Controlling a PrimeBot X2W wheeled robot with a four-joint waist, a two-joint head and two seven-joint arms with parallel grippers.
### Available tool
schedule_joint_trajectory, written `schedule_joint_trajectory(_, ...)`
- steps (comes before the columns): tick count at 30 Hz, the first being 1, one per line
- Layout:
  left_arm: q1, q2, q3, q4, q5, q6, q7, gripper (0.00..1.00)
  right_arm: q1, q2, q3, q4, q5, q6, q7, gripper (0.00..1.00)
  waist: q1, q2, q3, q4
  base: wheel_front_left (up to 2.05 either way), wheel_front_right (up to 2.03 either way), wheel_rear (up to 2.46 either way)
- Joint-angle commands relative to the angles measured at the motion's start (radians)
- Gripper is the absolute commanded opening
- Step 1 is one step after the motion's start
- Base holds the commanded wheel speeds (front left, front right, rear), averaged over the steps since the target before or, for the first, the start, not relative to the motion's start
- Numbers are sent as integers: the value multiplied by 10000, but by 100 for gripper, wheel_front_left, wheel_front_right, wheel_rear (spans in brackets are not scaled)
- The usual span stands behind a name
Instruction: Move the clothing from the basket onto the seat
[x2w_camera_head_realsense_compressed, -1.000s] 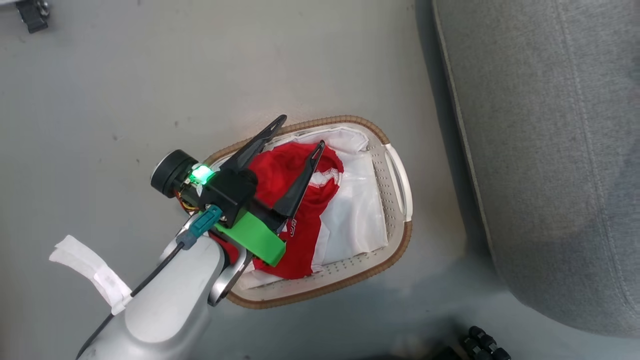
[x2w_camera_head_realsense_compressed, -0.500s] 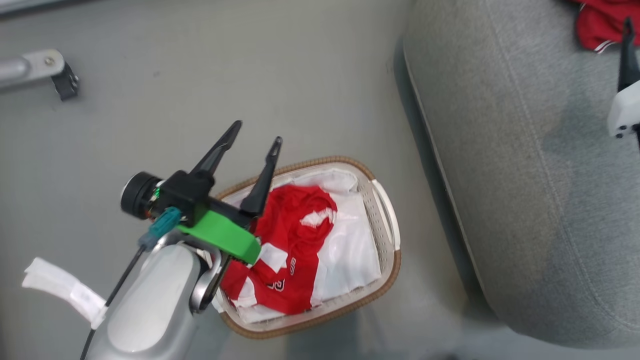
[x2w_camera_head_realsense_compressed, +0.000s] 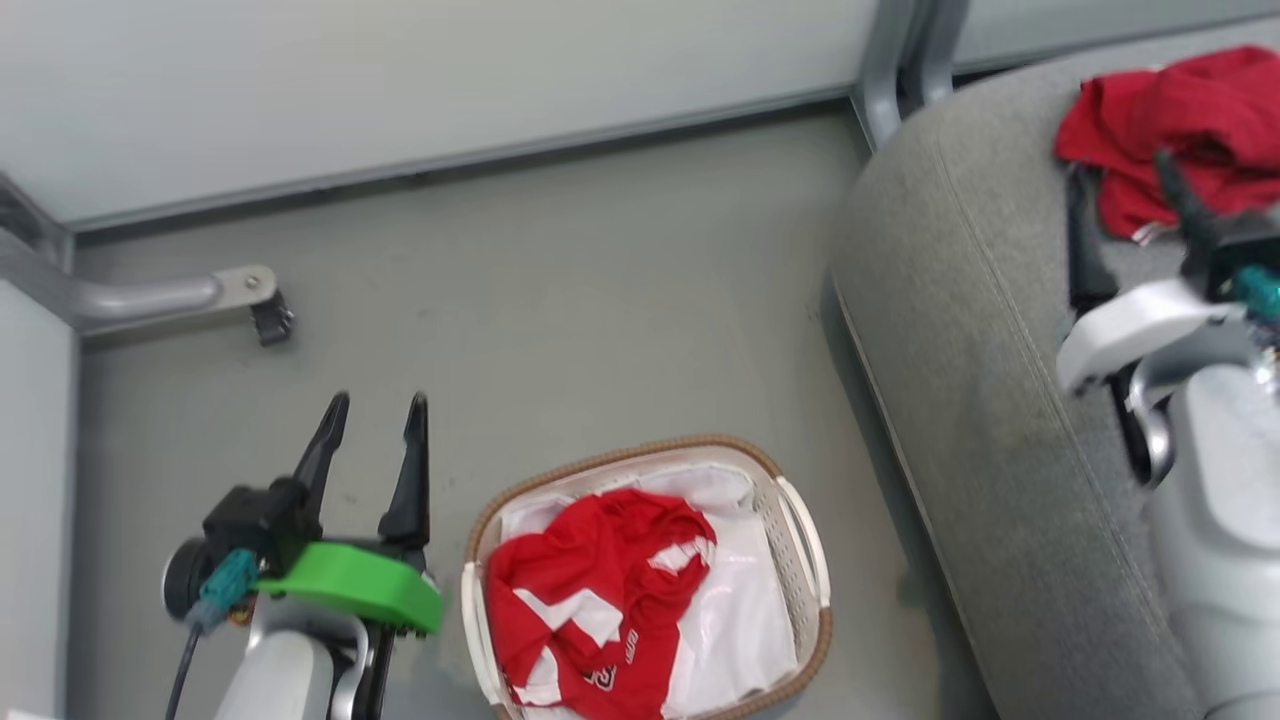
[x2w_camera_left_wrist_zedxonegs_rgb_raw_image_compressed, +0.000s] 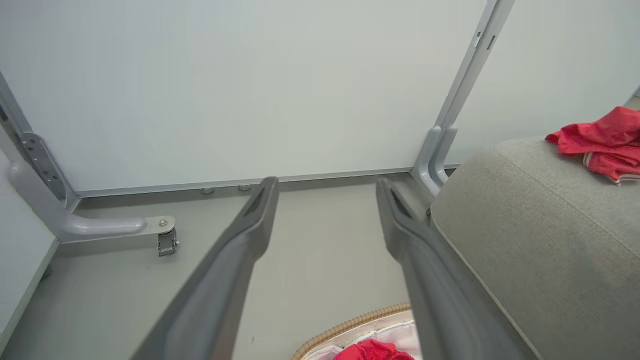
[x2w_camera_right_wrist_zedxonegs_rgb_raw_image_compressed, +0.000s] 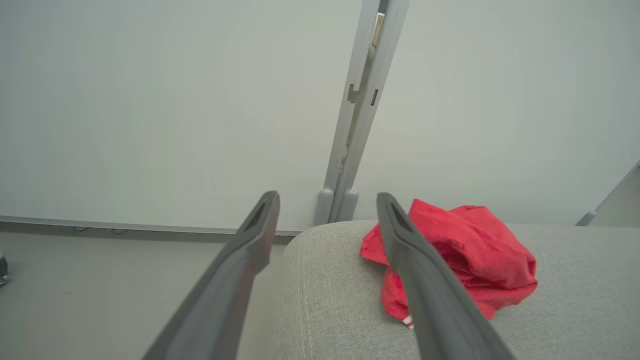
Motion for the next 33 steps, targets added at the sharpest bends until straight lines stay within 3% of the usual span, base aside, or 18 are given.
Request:
schedule_joint_trajectory(1, 360, -96, 126, -20, 124, -21, -32, 100, 448, 158, 60, -185, 46, -14, -44, 100, 1, 48, -962, 786, 0, 0, 0)
schedule_joint_trajectory(11, 1823, -444, 1265, -291, 282, -24, -32, 100, 2547, 1461, 493, -1528, -116, -14, -46, 100, 1, 48, -1655, 1260, 0, 0, 0)
schedule_joint_trajectory(21, 2497, -677, 1526, -593, 536, -25, -32, 100, 4188, 1528, 888, -2456, 1001, -14, -47, 100, 1, 48, -1930, 1427, 0, 0, 0)
schedule_joint_trajectory(33, 2525, -754, 1456, -612, 545, -26, -32, 100, 4721, 1530, 920, -2629, 1432, -14, -48, 100, 1, 48, -2021, 1422, 0, 0, 0)
